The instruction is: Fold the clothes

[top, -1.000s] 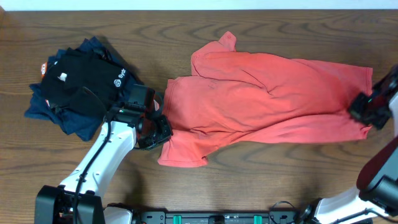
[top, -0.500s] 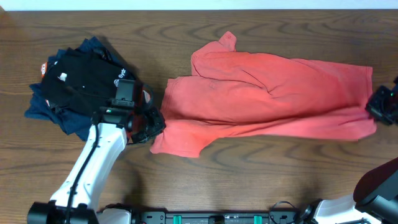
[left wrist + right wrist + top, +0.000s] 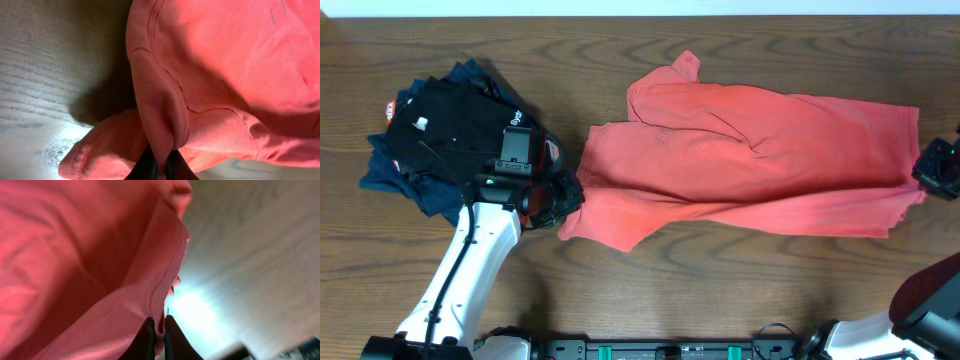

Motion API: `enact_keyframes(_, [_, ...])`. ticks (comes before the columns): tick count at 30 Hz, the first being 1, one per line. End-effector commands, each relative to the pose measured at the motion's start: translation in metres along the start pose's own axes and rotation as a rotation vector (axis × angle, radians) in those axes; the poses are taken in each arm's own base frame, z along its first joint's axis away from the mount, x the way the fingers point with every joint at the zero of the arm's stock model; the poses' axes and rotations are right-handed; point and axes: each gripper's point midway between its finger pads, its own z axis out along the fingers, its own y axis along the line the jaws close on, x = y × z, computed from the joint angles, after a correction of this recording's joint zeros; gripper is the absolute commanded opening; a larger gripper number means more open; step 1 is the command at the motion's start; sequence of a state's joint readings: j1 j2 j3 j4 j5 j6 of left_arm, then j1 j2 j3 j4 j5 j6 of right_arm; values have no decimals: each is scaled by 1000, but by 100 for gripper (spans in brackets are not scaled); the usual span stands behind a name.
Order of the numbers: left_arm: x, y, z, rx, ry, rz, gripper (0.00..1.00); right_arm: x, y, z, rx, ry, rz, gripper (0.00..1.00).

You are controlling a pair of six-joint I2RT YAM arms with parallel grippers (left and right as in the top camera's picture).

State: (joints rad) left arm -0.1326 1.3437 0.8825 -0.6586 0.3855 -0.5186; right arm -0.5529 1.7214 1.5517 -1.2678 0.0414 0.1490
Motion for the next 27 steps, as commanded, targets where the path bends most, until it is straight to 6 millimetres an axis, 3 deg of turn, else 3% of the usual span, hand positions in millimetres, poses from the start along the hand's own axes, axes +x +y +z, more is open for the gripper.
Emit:
enact_keyframes(1, [-13,-7,-8,15,-50,29,6,-3,8,21,-49,53,21,7])
enact_keyframes(5, [-18,-10,-9,28,-71,37,7,-4,10,49,-43,119,18,8])
enact_keyframes(12, [-34,-21,-9,66,-136,64,6,-41,43,98,-203,63,21,11])
enact_keyframes(14, [-36,-19,-9,51,-149,65,7,-57,60,97,-297,6,15,12])
enact_keyframes(19, [-36,-19,-8,50,-148,66,7,-86,100,78,-541,-112,-24,28])
enact_keyframes(23, [-35,-19,-8,48,-146,65,7,-75,98,79,-536,-64,-14,31])
enact_keyframes(27, [-35,-18,-8,48,-145,65,7,-39,63,95,-321,81,23,33])
